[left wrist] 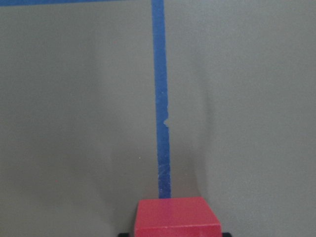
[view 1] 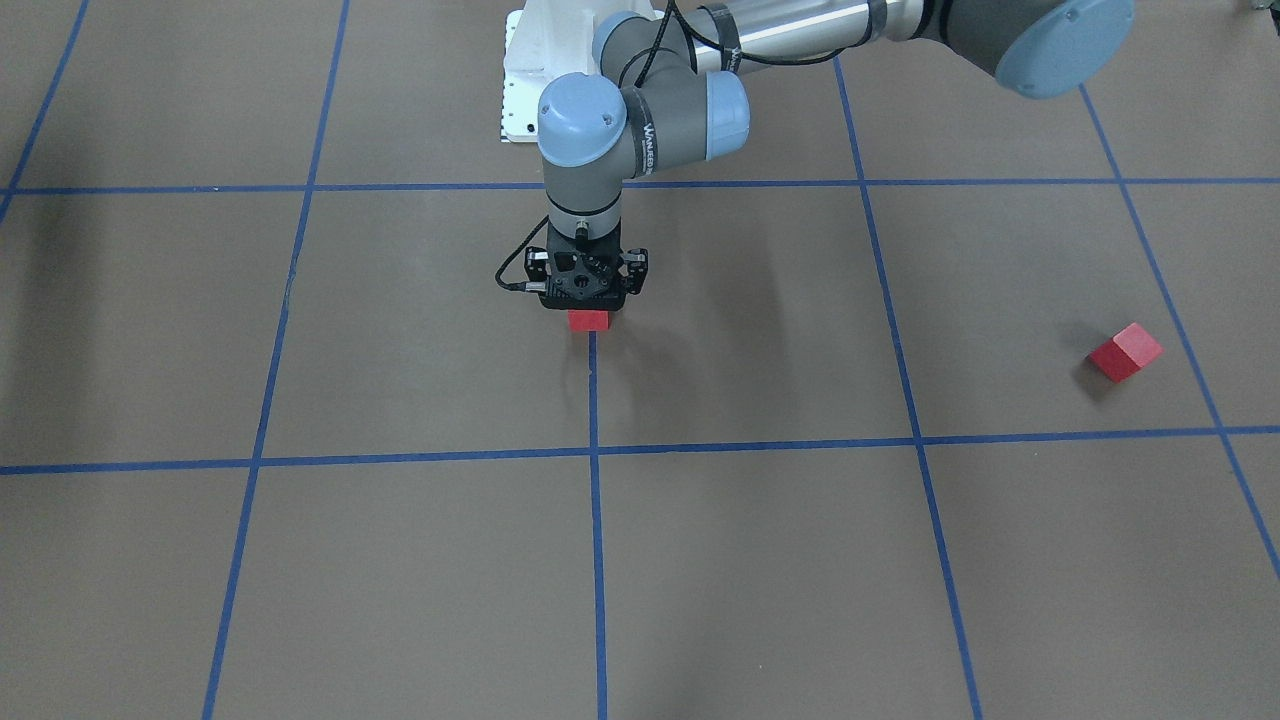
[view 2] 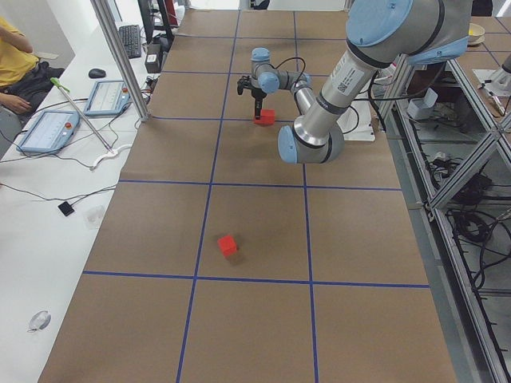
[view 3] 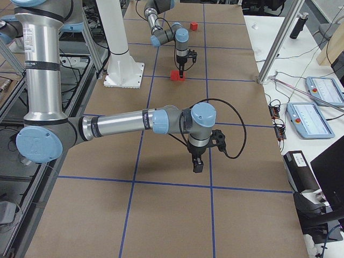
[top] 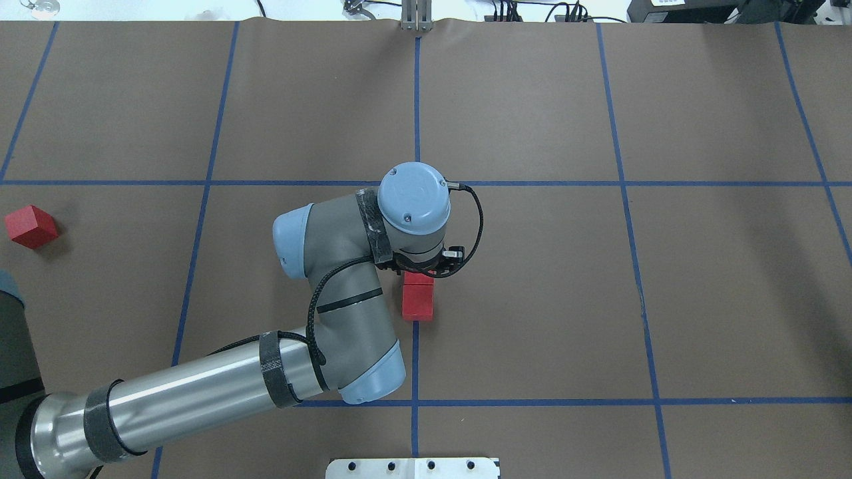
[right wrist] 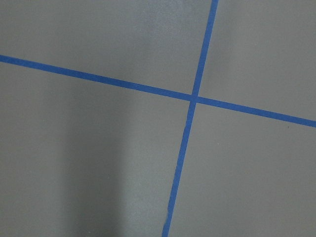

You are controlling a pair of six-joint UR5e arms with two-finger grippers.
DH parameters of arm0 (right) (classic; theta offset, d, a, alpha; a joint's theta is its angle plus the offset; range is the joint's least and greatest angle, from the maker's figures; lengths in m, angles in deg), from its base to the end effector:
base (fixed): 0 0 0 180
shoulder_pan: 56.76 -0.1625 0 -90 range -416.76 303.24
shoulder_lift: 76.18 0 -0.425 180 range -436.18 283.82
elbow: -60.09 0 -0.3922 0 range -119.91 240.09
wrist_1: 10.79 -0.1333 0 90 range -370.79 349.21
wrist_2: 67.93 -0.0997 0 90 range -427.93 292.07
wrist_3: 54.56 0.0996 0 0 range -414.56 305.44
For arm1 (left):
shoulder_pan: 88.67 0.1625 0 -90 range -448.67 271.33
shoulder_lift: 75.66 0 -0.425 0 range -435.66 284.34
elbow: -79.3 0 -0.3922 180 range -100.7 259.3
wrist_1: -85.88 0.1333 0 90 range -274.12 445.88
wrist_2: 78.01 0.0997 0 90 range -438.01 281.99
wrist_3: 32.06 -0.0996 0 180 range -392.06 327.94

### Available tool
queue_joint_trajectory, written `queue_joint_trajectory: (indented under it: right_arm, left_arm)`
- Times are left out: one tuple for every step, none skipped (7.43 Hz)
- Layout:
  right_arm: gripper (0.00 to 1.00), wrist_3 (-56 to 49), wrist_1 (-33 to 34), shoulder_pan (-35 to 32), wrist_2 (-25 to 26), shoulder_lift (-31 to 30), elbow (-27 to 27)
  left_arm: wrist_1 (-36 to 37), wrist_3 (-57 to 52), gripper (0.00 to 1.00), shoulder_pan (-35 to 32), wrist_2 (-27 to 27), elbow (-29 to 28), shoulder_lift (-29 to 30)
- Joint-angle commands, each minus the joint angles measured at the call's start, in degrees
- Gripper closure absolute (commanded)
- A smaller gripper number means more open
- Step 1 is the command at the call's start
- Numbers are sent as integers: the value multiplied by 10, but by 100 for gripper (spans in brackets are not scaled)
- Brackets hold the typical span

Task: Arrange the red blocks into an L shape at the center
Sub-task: 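Lower the cube against the centre cube's far side with the left gripper, then open the left gripper and raise it away from the cubes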

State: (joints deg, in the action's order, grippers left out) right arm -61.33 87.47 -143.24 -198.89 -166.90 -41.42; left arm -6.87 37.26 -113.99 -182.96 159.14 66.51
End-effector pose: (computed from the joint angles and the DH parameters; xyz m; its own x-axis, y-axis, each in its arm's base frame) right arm 0.0382 -0.4861 0.5848 0.7395 -0.1923 0.6451 0.1496 0.9813 0.1210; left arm 0.6461 -0.4247 0.1588 0.6884 0.0517 -0.7235 0.0063 0.9970 0.0773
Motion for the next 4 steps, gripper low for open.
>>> queue_joint_trajectory:
  right_arm:
    - [0,0,0,0,0,0,-1]
    - [0,0,0,0,0,0,-3]
    - [0,0,0,0,1,0,-3]
    - [0,0,0,0,1,0,-4]
  left_arm:
    - [0,-3,0,-3,1,2,0]
    - [-1,-4,0,-10,1,6,1]
    - [2,-5,0,-17,0,21,1]
    - [6,-7,0,-31,-2,36,0]
